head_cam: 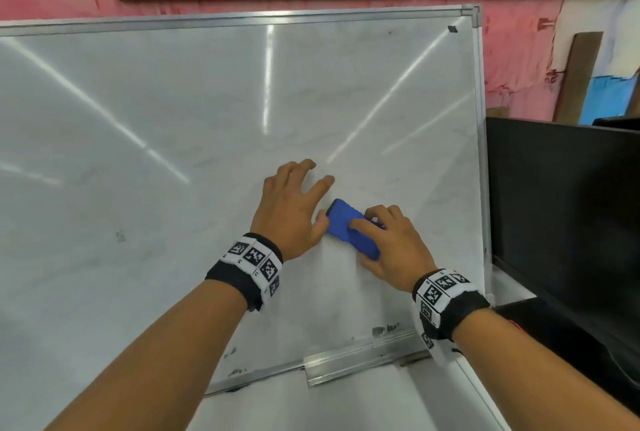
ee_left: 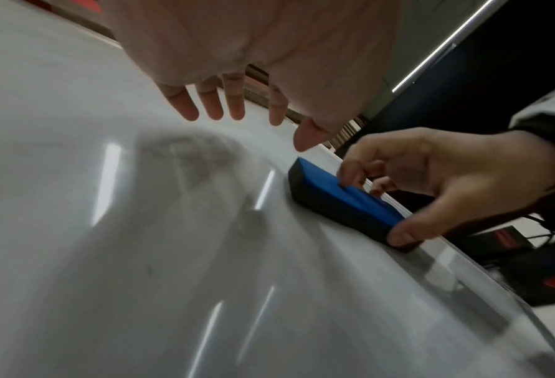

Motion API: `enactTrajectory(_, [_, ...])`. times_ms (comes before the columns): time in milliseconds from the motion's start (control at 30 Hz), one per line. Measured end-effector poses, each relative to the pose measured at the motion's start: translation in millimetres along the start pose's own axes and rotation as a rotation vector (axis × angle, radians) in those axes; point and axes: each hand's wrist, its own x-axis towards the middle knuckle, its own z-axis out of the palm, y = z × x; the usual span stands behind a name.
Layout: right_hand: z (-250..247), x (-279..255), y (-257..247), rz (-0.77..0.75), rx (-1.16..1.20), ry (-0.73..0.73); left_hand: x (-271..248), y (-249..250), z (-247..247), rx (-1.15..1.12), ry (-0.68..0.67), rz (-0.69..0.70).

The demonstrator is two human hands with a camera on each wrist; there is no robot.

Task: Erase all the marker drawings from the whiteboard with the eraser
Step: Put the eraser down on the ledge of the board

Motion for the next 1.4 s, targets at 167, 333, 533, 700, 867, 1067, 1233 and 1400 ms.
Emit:
enactTrajectory(167, [12.8, -33.1, -4.5, -0.053, -0.039, -0.127, -44.4, 28.2, 33.4, -0.003, -0.183, 0.101])
enactTrajectory(333, [28.4, -65.6, -6.3, -0.068, -0.035, -0.268, -84.2, 50.2, 62.9, -0.081, -0.447, 0.138])
enactTrajectory(533, [35.5, -100.7, -9.8, 0.044, 0.064, -0.626, -116.6, 69.6, 87.2, -0.287, -0.769, 0.007])
enactTrajectory(700, [31.3, -109.6, -12.0, 0.111, 0.091, -0.751, -136.6, 72.6, 103.7, -0.340, -0.889, -0.033])
enactTrajectory(867, [31.6, -114.0, -21.3, 0.084, 0.017, -0.779, -145.4, 80.9, 104.4, -0.305, -0.926, -0.030])
enactTrajectory(1067, [29.9, -118.9, -49.5, 0.096, 0.043, -0.685, -164.6, 83.5, 94.6, -0.346, -0.834, -0.116])
enactTrajectory(1233, [41.1, -113.7, -94.9, 0.050, 0.118, -0.598, -189.1, 62.8, 76.1, -0.386, -0.797, -0.307])
enactTrajectory(1400, [59.4, -91.5, -131.1, 0.034, 0.165, -0.614, -214.0, 33.3, 55.8, -0.341, -0.834, -0.421])
